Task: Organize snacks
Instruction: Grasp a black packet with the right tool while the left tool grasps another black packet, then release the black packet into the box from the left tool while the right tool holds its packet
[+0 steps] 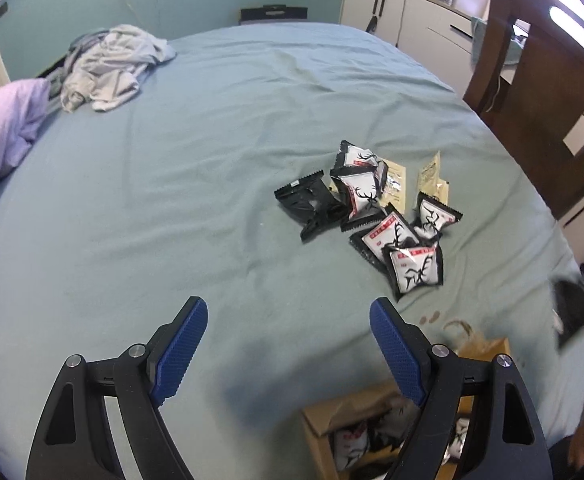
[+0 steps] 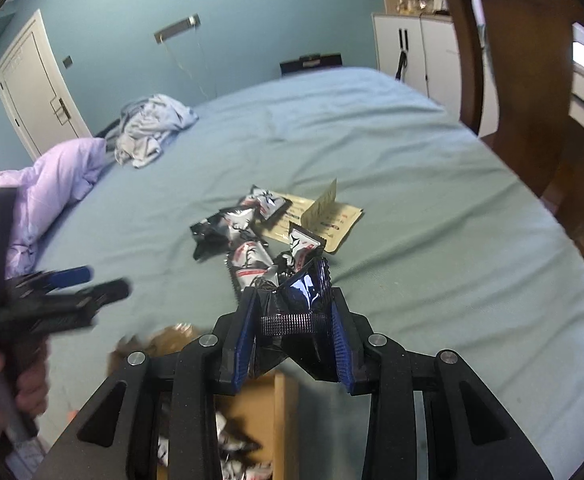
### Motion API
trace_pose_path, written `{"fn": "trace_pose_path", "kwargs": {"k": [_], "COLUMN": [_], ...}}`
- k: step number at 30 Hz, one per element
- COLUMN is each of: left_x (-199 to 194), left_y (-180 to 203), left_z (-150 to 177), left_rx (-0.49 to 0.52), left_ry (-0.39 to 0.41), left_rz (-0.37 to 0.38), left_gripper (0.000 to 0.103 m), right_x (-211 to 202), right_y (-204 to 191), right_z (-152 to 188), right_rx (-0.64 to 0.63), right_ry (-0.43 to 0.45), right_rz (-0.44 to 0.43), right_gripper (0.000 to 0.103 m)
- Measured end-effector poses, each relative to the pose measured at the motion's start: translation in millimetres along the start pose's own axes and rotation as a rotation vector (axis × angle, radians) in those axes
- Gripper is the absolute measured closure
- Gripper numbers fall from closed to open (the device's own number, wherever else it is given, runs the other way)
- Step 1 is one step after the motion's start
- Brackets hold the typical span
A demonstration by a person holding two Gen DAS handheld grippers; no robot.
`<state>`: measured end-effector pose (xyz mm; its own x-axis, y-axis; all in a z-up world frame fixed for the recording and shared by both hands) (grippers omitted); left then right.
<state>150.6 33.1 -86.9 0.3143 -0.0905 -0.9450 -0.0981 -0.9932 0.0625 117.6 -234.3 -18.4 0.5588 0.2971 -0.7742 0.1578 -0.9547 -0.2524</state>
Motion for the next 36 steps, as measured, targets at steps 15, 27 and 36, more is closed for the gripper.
{"fn": "trace_pose_path", "kwargs": {"k": [15,27,36], "left_x": [85.1,122.7,70.2], "left_y": [6.0,10.0,-8.3], "left_z": [-71.5,-84.8,-52.7], "left_rx": [-0.141,-0.16,-0.183], "left_ry": [-0.18,-0.231,-0.176], "left_rz": [0.095,0.078,0.034], "left_gripper": [0.019,0.062,0.065], "right_x": [3.5,43.1,36.4], "right_y": [37.6,42.7,40.9], "right_z": [46.7,32.8,33.5], "right_rx": [0.127,0.113,0.085], "right_ry": [-0.106,-0.133,-0.093], "right_rz": [0.101,0.095,0.155], "right_gripper": [0.07,0.07,0.07]}}
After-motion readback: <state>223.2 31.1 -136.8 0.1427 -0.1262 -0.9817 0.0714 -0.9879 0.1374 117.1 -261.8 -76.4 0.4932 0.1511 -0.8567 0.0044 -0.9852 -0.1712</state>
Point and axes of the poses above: each gripper's, at about its wrist camera, not at the fingertips, and x roughly the way its jaws point, y to its right, z to its underside, the point moved 8 cm from there along x, roughly the way its jaws point, and after that the axes turned 9 degrees about -y, right-handed, at the moved point
